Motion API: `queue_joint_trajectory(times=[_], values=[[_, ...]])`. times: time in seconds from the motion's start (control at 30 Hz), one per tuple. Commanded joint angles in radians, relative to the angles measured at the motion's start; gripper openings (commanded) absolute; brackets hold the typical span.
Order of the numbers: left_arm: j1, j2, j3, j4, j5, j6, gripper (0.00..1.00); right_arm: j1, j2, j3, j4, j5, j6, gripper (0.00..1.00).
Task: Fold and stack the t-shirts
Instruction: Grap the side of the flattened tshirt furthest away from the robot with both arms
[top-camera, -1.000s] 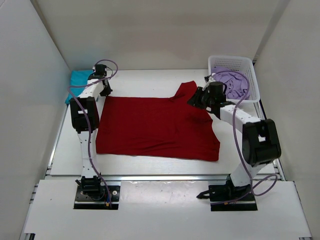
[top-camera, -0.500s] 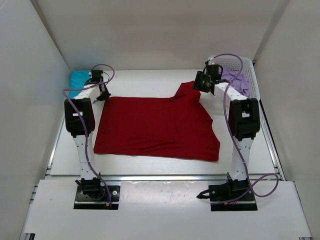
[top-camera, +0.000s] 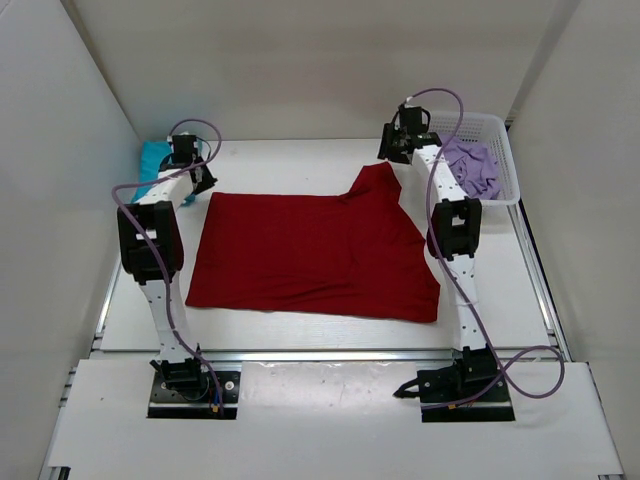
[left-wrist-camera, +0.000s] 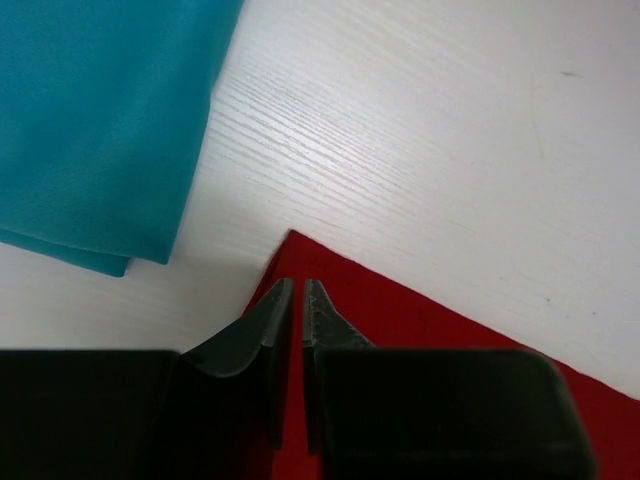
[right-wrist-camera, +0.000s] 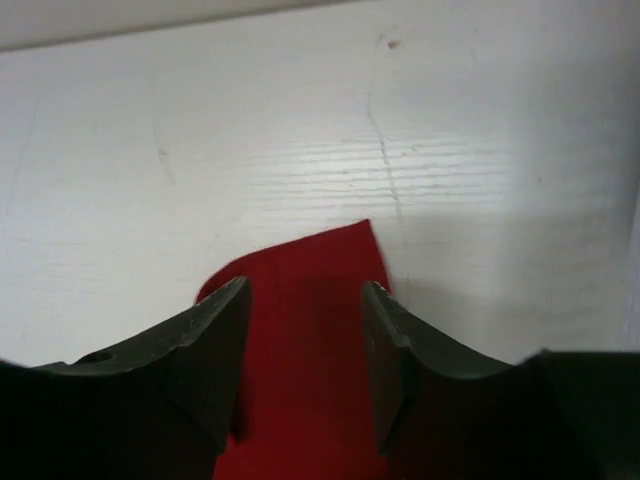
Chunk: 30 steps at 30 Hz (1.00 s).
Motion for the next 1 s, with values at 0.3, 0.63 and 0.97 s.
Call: queue_joint_trajectory(times=[0.3,0.63,0.97], values=[[-0.013,-0.081,0.002,0.028,-0.034,0.023,0.00,-0.040,0.074,0.027,-0.046,-0.084,0.049,0.46],[-0.003,-0.019,0.048,-0.020,-0.039,0.065,0.44,-0.050,0.081,0.025,-0.017,-0.147,0.089,0.35],[-0.036,0.026,0.069,-0.064,-0.113,0.139,0.46,-0.079,0.091,0.024,0.012,-0.158,0.148,0.44]])
